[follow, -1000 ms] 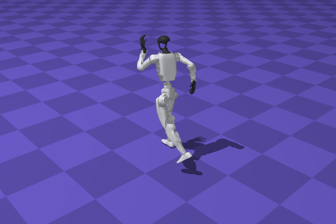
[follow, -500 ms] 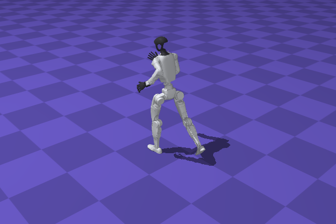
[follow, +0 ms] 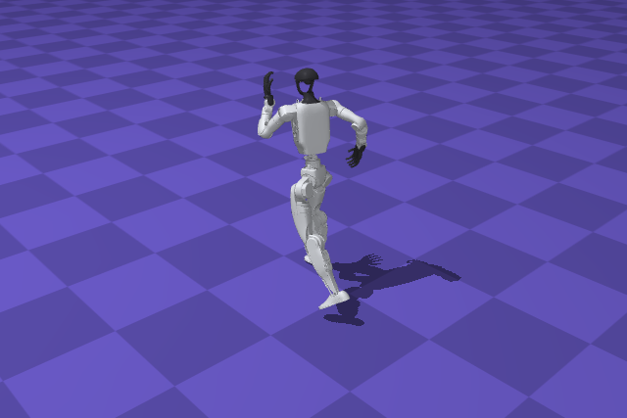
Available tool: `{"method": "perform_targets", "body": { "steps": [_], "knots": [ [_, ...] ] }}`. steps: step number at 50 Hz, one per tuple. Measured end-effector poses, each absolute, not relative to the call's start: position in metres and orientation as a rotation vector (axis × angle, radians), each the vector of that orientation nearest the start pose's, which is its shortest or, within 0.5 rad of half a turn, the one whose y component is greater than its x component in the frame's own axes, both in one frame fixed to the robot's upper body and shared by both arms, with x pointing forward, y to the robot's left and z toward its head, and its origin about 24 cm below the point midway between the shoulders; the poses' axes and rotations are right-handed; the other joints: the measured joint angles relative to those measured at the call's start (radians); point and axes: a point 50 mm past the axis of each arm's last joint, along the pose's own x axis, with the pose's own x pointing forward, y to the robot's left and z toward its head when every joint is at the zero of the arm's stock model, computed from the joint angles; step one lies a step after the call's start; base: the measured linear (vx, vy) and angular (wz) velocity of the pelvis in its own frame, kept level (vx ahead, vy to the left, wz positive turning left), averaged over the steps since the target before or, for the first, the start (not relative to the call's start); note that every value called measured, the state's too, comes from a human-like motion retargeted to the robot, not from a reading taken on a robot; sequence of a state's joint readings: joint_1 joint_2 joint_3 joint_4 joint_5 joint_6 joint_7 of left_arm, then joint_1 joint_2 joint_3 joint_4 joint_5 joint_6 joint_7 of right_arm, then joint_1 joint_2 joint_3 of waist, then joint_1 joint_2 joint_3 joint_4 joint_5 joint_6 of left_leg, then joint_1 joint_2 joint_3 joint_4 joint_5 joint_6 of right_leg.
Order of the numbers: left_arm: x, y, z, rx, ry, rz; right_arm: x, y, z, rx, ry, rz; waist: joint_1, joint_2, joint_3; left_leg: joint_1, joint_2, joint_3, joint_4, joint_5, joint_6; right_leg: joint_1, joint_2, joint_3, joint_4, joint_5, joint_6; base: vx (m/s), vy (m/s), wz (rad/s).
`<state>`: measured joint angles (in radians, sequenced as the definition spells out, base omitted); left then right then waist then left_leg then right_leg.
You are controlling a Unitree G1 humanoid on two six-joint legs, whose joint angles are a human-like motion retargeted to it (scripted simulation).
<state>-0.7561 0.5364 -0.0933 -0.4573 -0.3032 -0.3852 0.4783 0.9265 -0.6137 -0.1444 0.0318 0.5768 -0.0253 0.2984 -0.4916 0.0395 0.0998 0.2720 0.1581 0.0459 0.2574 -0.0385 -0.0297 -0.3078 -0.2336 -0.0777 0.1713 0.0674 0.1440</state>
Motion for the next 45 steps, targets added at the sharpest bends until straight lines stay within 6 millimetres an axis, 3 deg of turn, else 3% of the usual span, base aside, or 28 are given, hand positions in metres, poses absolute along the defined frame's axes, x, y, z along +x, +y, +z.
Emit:
{"method": "perform_targets", "body": {
  "steps": [2,3,5,6,8,10,12,13,15,17,20,23,26,28,30,32,33,35,37,38,40,43,45],
  "knots": [
    [0.221,0.153,0.316,-0.157,-1.337,-0.093,0.011,-0.304,-0.03,0.0,0.828,-0.06,0.04,-0.052,0.011,-0.051,-0.03,-0.031,0.283,-0.117,0.039,0.076,-0.066,-0.079,-0.017,0.043,0.004,1.22,-0.58,0.09],
    [0.228,0.156,0.298,-0.127,-1.234,-0.104,0.014,-0.301,-0.035,-0.002,0.823,-0.074,0.068,-0.066,0.013,-0.105,-0.027,-0.036,0.457,-0.182,0.051,0.105,-0.078,-0.108,0.004,-0.002,0.003,1.15,-0.57,-0.03],
    [0.244,0.168,0.252,-0.038,-0.979,-0.084,0.027,-0.294,-0.052,0.014,0.795,-0.174,0.142,-0.061,0.022,-0.237,0.028,-0.035,0.807,-0.314,0.075,0.129,-0.047,-0.124,0.105,-0.242,-0.024,1.06,-0.56,-0.35],
    [0.253,0.179,0.219,0.019,-0.816,-0.026,0.044,-0.291,-0.063,-0.008,0.77,-0.239,0.189,-0.046,0.036,-0.3,0.06,-0.036,0.956,-0.374,0.094,0.121,-0.013,-0.108,0.186,-0.375,-0.048,0.99,-0.51,-0.86],
    [0.255,0.206,0.138,0.105,-0.449,0.106,0.101,-0.28,-0.074,-0.12,0.683,-0.282,0.276,-0.027,0.067,-0.421,0.09,-0.038,1.198,-0.479,0.139,0.093,0.044,-0.07,0.349,-0.571,-0.092,0.94,-0.42,-1.31],
    [0.225,0.234,0.057,0.109,-0.09,0.229,0.18,-0.258,-0.051,-0.221,0.48,-0.185,0.35,-0.039,0.083,-0.539,0.059,-0.024,1.328,-0.539,0.181,0.084,0.075,-0.032,0.45,-0.654,-0.109,0.96,-0.31,-1.36],
    [0.182,0.252,0.021,0.097,0.085,0.299,0.243,-0.219,0.002,-0.143,0.19,-0.037,0.432,-0.09,0.044,-0.664,-0.022,0.011,1.313,-0.54,0.204,0.119,0.079,0.001,0.417,-0.647,-0.103,1.05,-0.22,-0.95],
    [0.164,0.258,0.019,0.108,0.121,0.308,0.258,-0.201,0.03,-0.055,0.057,0.014,0.484,-0.124,0.009,-0.72,-0.071,0.029,1.26,-0.527,0.207,0.155,0.075,0.012,0.36,-0.615,-0.097,1.14,-0.15,-0.62],
    [0.134,0.263,0.031,0.136,0.148,0.258,0.26,-0.174,0.077,0.127,-0.163,0.075,0.617,-0.22,-0.06,-0.783,-0.172,0.083,1.058,-0.485,0.2,0.231,0.047,0.036,0.253,-0.481,-0.08,1.21,-0.08,-0.37],
    [0.117,0.263,0.049,0.1,0.119,0.24,0.254,-0.158,0.117,0.236,-0.341,0.168,0.721,-0.293,-0.095,-0.789,-0.235,0.159,0.758,-0.421,0.198,0.343,0.026,0.049,0.082,-0.257,-0.025,1.23,-0.01,-0.1],
    [0.097,0.271,0.078,0.057,0.061,0.251,0.238,-0.146,0.167,0.276,-0.549,0.372,0.843,-0.324,-0.114,-0.676,-0.238,0.316,0.218,-0.248,0.15,0.465,0.067,0.116,-0.035,0.016,0.032,1.24,0.0,-0.37],
    [0.089,0.28,0.101,0.062,-0.012,0.258,0.218,-0.141,0.202,0.224,-0.708,0.531,0.905,-0.209,-0.094,-0.563,-0.162,0.411,-0.129,-0.048,0.026,0.593,0.194,0.069,-0.011,-0.02,-0.017,1.2,0.0,-0.27],
    [0.104,0.28,0.104,0.118,-0.076,0.253,0.208,-0.138,0.212,0.019,-0.813,0.537,0.872,-0.077,-0.047,-0.513,-0.067,0.554,-0.203,0.086,-0.04,0.654,0.265,-0.125,0.168,-0.128,-0.105,1.09,0.02,0.82],
    [0.122,0.281,0.095,0.172,-0.084,0.26,0.219,-0.139,0.196,-0.15,-0.763,0.461,0.83,-0.002,-0.026,-0.48,-0.02,0.644,-0.17,0.063,-0.03,0.616,0.256,-0.226,0.411,-0.233,-0.159,1.0,0.01,1.14],
    [0.147,0.278,0.078,0.174,-0.074,0.256,0.244,-0.136,0.16,-0.331,-0.611,0.382,0.791,0.019,-0.014,-0.468,-0.008,0.655,-0.062,-0.187,0.025,0.483,0.184,-0.233,0.752,-0.384,-0.193,0.9,-0.03,0.68],
    [0.185,0.275,0.069,0.193,-0.072,0.236,0.272,-0.132,0.106,-0.449,-0.377,0.325,0.752,-0.033,0.023,-0.506,-0.042,0.606,0.115,-0.462,0.122,0.279,0.095,-0.12,1.084,-0.517,-0.177,0.76,-0.05,0.77],
    [0.209,0.272,0.076,0.233,-0.099,0.209,0.28,-0.136,0.075,-0.503,-0.242,0.287,0.725,-0.06,0.051,-0.553,-0.043,0.58,0.27,-0.56,0.173,0.193,0.074,-0.054,1.206,-0.568,-0.164,0.69,-0.04,1.63],
    [0.254,0.254,0.123,0.389,-0.293,0.098,0.274,-0.157,0.018,-0.591,0.007,0.211,0.674,-0.08,0.112,-0.602,-0.063,0.504,0.474,-0.665,0.218,0.053,0.072,0.052,1.366,-0.633,-0.129,0.61,-0.01,2.49],
    [0.273,0.216,0.203,0.597,-0.676,-0.002,0.248,-0.193,-0.014,-0.693,0.137,0.137,0.626,-0.048,0.148,-0.599,-0.102,0.4,0.525,-0.688,0.19,-0.055,0.083,0.108,1.413,-0.645,-0.106,0.55,0.07,2.99],
    [0.269,0.197,0.241,0.719,-0.883,-0.016,0.233,-0.213,-0.02,-0.743,0.156,0.091,0.6,-0.025,0.149,-0.583,-0.125,0.35,0.501,-0.681,0.171,-0.112,0.088,0.129,1.412,-0.635,-0.111,0.54,0.12,2.9],
    [0.245,0.169,0.293,0.804,-1.233,0.0,0.198,-0.246,-0.027,-0.842,0.205,0.065,0.533,0.04,0.125,-0.53,-0.155,0.234,0.398,-0.625,0.114,-0.194,0.118,0.144,1.335,-0.609,-0.116,0.55,0.13,2.8],
    [0.203,0.157,0.323,0.641,-1.528,0.052,0.135,-0.284,-0.037,-0.802,0.366,-0.051,0.418,0.153,0.064,-0.438,-0.156,0.032,0.191,-0.405,0.051,-0.213,0.186,0.117,1.017,-0.48,-0.119,0.56,0.12,3.04],
    [0.185,0.157,0.327,0.539,-1.605,0.054,0.083,-0.299,-0.048,-0.677,0.53,-0.19,0.354,0.205,0.02,-0.391,-0.159,-0.117,0.077,-0.208,0.007,-0.16,0.211,0.104,0.704,-0.298,-0.103,0.59,0.08,3.59]
  ]
}}
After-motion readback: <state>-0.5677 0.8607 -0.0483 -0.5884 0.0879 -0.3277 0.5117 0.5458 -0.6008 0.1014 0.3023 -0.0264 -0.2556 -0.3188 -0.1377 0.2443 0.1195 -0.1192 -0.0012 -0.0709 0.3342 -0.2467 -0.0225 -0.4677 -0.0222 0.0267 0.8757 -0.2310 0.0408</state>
